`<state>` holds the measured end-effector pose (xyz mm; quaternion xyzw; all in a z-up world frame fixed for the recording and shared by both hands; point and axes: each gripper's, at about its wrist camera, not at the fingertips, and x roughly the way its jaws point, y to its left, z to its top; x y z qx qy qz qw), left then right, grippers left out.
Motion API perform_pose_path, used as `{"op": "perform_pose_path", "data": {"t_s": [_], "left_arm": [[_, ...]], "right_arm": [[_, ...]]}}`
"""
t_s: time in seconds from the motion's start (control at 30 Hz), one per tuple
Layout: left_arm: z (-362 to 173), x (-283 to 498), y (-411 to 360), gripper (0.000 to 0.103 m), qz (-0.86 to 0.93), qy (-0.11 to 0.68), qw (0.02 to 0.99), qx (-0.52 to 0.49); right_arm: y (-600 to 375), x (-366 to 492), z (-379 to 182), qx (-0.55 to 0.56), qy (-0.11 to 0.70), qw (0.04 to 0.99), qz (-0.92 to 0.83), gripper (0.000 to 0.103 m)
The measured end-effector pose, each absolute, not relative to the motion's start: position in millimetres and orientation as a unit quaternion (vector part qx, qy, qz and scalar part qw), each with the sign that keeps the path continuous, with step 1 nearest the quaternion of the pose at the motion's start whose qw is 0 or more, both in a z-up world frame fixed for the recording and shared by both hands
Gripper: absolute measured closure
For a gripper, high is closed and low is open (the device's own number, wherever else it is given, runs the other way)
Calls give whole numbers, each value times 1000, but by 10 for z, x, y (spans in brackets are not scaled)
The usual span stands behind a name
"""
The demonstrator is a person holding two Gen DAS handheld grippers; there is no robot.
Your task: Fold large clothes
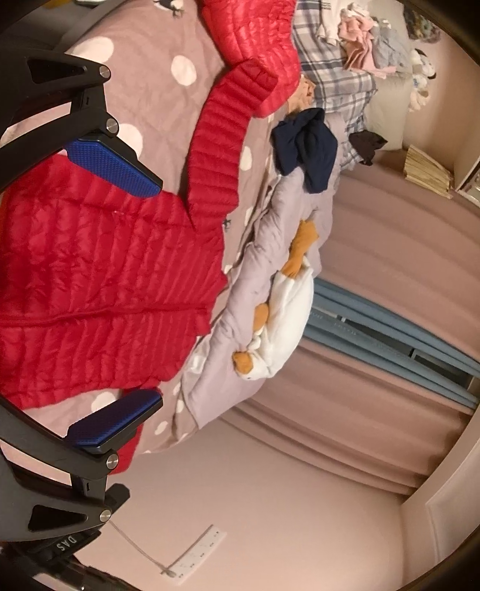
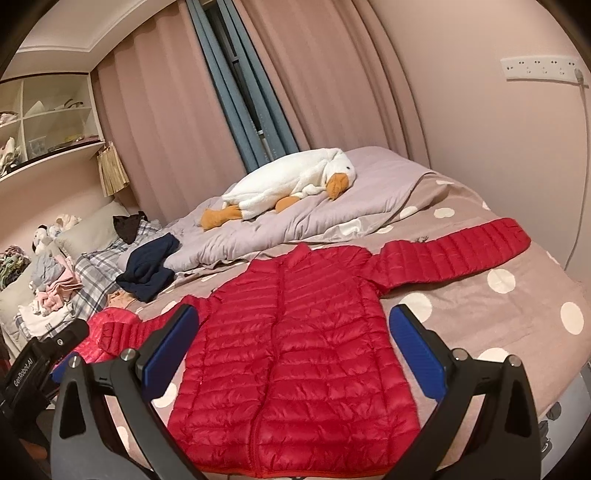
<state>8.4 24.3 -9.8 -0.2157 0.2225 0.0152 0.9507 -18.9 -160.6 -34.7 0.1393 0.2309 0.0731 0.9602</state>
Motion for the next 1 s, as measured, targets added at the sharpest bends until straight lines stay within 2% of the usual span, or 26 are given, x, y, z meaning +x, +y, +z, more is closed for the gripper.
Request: {"op": "perform_pose_path", "data": {"t_s": [1.0], "left_arm": [[-134,93,414,0,6,222,930,-294]], "right_arm": [[-1877,-268,-346,139,226,963,38,0]]}}
